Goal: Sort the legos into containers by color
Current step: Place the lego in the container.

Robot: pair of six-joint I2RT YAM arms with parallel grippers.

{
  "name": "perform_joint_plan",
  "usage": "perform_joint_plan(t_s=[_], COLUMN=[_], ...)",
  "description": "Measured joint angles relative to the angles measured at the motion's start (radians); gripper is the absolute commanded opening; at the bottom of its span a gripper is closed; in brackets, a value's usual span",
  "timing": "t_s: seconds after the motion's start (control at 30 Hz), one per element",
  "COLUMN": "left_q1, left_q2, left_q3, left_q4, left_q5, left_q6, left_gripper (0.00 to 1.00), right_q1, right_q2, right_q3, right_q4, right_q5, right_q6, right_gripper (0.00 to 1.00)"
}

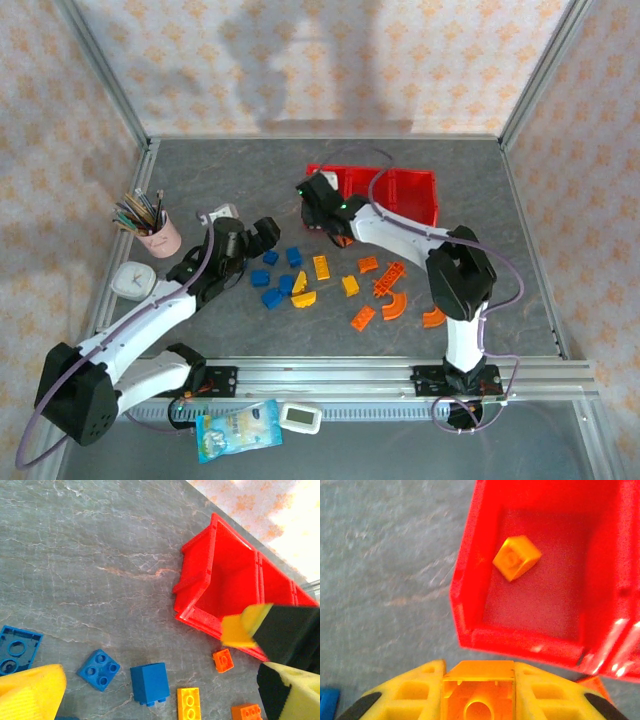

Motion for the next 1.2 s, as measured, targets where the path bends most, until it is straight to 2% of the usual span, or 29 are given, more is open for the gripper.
perform_joint_plan(t_s=[0.23,0.63,0.97,1.2], left_q1=[0.0,0.014,0.031,0.033], left_q2=[0.087,0.194,0.227,0.227], left_q3=[0.052,0.114,0.116,0.117], left_q4=[0.024,0.075,0.09,0.097], left_q5=[0.024,0.03,0.041,0.05], left_q6=[0.023,0.055,0.058,0.058], left_gripper=[0.99,0.99,0.99,0.99], right_q1=[-0.096,-0.154,-0.161,-0.162], right_q2=[0.106,0.347,0.41,0.41], right_q3=[0.185,0.423,0.464,0.468], right_q4=[-0.026,-0.053,-0.053,-0.052], right_q5=[0.035,0.056,0.055,0.055], right_q6=[-0.047,-0.117,-0.141,-0.161], right_gripper=[0.3,0.31,0.39,0.49])
